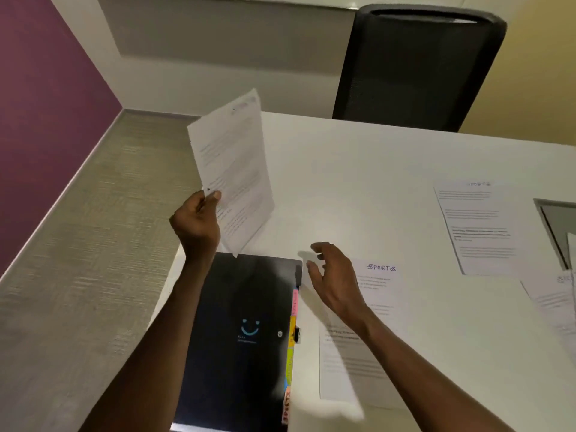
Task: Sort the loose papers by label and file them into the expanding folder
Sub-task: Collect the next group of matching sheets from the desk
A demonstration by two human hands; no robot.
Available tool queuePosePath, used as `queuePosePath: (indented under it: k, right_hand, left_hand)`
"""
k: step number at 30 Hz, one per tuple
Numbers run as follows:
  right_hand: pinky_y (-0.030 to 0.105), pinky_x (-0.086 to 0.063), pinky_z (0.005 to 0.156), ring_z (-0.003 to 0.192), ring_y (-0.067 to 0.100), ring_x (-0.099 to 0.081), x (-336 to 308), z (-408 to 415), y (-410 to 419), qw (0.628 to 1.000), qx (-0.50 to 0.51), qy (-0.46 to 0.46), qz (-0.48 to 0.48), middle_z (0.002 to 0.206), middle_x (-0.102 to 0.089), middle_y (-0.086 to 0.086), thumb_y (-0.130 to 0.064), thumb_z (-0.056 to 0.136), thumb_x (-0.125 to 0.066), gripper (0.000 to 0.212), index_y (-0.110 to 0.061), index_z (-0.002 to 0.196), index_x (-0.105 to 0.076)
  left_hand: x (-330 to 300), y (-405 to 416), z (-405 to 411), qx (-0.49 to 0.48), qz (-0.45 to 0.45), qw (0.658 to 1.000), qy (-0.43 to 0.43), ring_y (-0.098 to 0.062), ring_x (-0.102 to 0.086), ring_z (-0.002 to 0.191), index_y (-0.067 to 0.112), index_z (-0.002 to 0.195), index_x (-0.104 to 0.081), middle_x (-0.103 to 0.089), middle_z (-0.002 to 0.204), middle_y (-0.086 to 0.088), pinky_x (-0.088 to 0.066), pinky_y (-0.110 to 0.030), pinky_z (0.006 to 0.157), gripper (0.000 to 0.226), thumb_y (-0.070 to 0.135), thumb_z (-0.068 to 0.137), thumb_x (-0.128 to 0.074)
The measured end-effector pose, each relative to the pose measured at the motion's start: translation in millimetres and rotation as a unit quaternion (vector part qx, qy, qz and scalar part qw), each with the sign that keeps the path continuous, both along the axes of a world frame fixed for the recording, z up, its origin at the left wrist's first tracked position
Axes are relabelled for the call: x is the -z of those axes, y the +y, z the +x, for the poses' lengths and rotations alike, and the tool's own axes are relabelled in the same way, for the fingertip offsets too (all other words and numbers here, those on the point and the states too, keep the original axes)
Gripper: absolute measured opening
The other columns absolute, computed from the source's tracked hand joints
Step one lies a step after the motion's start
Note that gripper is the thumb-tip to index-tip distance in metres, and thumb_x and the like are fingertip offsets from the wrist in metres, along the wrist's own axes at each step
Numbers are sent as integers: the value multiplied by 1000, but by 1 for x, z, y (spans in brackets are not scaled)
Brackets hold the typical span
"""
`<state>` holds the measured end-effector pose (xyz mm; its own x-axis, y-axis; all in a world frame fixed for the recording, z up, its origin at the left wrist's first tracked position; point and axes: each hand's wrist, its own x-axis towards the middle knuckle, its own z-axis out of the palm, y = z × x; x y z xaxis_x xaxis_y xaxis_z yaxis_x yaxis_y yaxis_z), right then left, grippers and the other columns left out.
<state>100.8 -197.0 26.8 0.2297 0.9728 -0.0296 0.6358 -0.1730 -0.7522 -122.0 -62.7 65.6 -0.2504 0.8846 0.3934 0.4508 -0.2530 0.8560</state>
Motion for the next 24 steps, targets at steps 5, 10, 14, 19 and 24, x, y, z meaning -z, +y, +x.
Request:
queuePosePath:
  k: [5, 10, 14, 19, 24]
  right_hand:
    - [38, -46, 101, 125, 16, -49, -40, 45, -3, 991, 51, 117, -28, 145, -46, -1, -36, 81, -77, 82, -18, 147, -32]
    - [30, -41, 101, 124, 4, -46, -77, 101, -22, 970, 22, 233, -58, 136, -47, -14, -41, 71, -85, 94, -27, 147, -32]
    - [21, -52, 83, 101, 1, -66, -93, 135, -53, 966, -53, 237, -91, 112, -70, -15, -35, 76, -82, 51, -28, 122, -61]
    - [8, -46, 65, 82, -7, -67, -96, 162, -98, 968, -50, 235, -69, 100, -72, -18, -18, 88, -70, 27, -22, 115, -70]
    - [7, -43, 59, 68, -9, -64, -88, 186, -123, 964, -62, 249, -75, 96, -73, -10, -11, 88, -69, 27, -14, 114, -70]
  left_hand:
    - [-43, -71, 35, 104, -48, 993, -13, -7, -70, 89, 12, 100, -69, -71, 100, 8, -57, -21, 69, 8, 16, 98, -62]
    - [-82, -128, 72, 141, -156, 971, -111, -4, -72, 88, 18, 93, -67, -76, 92, 17, -55, -17, 66, 9, 17, 99, -59]
    - [-95, -159, 99, 109, -159, 972, -133, -9, -73, 90, 17, 93, -69, -76, 93, 13, -58, -24, 73, 9, 22, 97, -62]
    - [-97, -190, 133, 99, -193, 962, -166, -22, -73, 93, 13, 91, -70, -77, 95, 2, -58, -39, 79, 12, 23, 96, -65]
    - [-93, -216, 168, 137, -266, 910, -288, -26, -72, 104, 10, 118, -68, -74, 114, -5, -54, -47, 92, 26, 16, 93, -68]
